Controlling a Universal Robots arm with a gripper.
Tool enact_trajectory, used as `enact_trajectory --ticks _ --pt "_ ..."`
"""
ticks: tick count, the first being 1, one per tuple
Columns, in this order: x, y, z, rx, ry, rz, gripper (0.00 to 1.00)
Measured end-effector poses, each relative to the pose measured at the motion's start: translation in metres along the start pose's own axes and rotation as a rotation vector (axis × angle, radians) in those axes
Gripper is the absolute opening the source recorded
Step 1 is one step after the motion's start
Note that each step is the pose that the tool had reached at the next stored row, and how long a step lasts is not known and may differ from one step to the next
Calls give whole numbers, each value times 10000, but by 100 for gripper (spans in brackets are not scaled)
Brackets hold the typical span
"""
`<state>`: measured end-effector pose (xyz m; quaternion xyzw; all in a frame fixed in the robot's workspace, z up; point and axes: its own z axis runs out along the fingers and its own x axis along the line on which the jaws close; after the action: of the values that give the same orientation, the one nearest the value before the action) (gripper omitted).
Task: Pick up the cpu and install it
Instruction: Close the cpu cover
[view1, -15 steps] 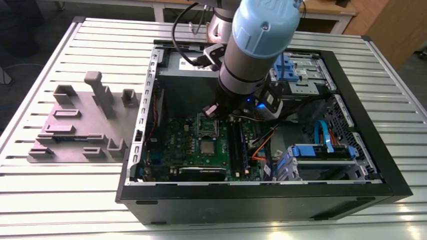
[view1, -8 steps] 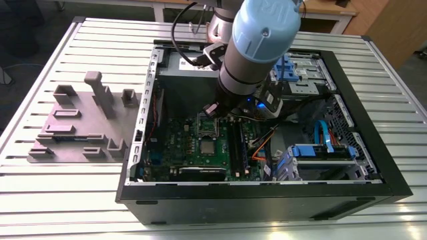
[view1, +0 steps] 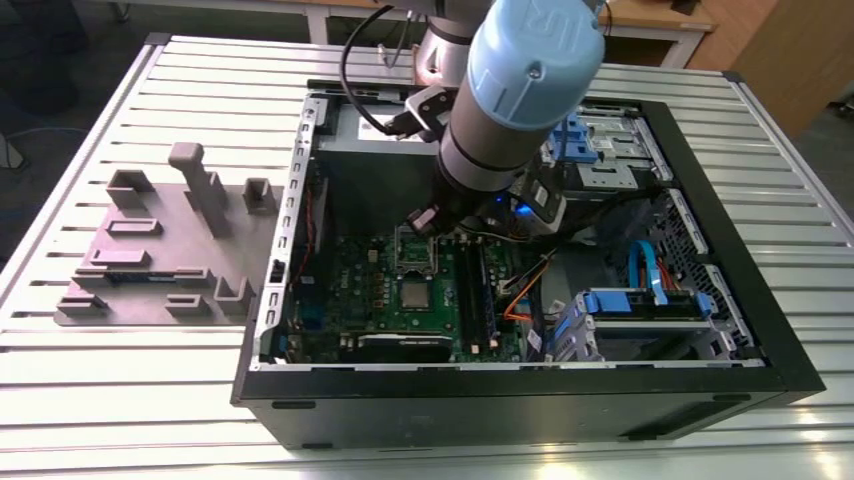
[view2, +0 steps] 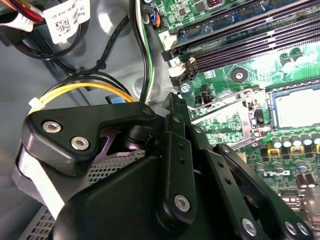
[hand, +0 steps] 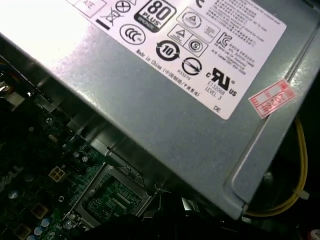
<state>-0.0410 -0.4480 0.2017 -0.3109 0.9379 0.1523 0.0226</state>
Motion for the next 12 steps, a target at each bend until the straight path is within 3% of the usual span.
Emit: enact_trajectory --ticks 2,12 --pt "0 -3 5 -11 25 -85 11" --pt "-9 -31 28 -14 25 -94 11"
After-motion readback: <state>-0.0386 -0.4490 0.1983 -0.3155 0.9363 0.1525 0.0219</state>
